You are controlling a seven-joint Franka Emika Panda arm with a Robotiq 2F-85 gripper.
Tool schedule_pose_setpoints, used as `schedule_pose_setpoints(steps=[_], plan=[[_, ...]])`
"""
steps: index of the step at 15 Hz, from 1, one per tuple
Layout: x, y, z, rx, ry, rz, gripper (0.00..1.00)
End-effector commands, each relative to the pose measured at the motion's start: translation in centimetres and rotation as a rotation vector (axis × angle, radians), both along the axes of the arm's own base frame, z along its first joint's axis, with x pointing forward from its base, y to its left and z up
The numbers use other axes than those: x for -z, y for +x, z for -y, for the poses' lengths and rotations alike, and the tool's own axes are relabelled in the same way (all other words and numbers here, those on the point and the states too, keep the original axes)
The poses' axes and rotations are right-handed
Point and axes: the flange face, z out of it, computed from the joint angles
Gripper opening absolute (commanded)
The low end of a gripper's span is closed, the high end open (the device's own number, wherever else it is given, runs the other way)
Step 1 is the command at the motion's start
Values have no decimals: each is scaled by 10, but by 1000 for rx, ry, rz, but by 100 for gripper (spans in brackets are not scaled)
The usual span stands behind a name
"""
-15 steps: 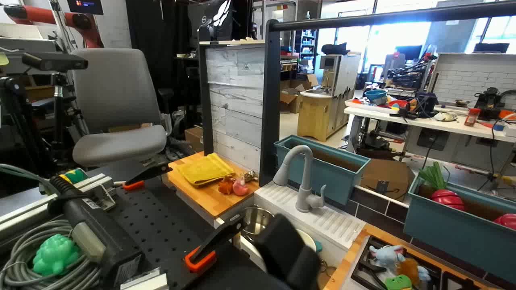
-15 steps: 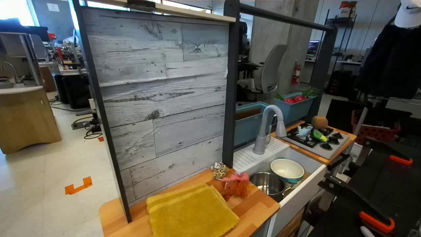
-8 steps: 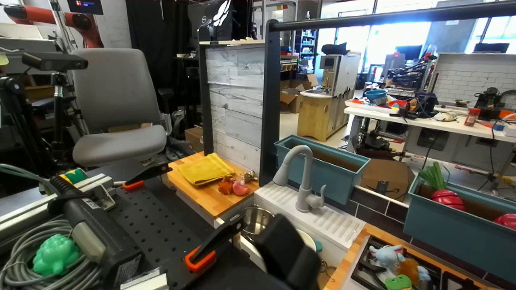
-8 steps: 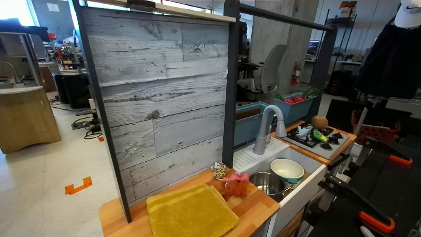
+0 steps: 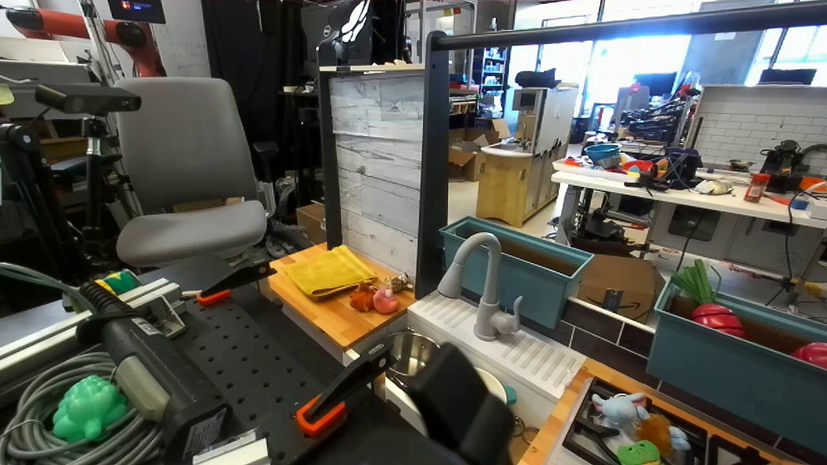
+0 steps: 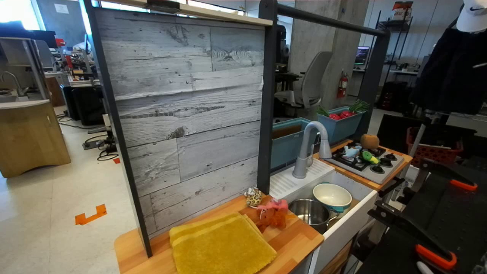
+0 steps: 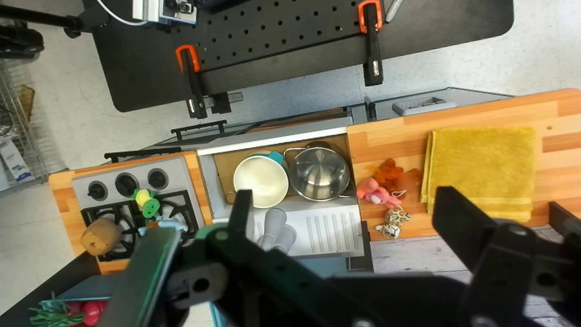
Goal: Pick the objects on the counter and the stove and put them in the pots in the sink, then wipe the counter with the cloth
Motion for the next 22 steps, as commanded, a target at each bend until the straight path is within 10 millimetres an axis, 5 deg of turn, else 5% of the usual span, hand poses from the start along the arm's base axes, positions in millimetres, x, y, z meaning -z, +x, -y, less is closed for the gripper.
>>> schedule_pose_setpoints(steps=[1,13,16,17,22], plan=[[0,0,0,0,0,-1,100],[-2,0,-6,11,5,44,100],[8,21,-17,40,24,104,100],[0,8,-9,25,23,79,100],[3,10,-10,27,26,76,100]])
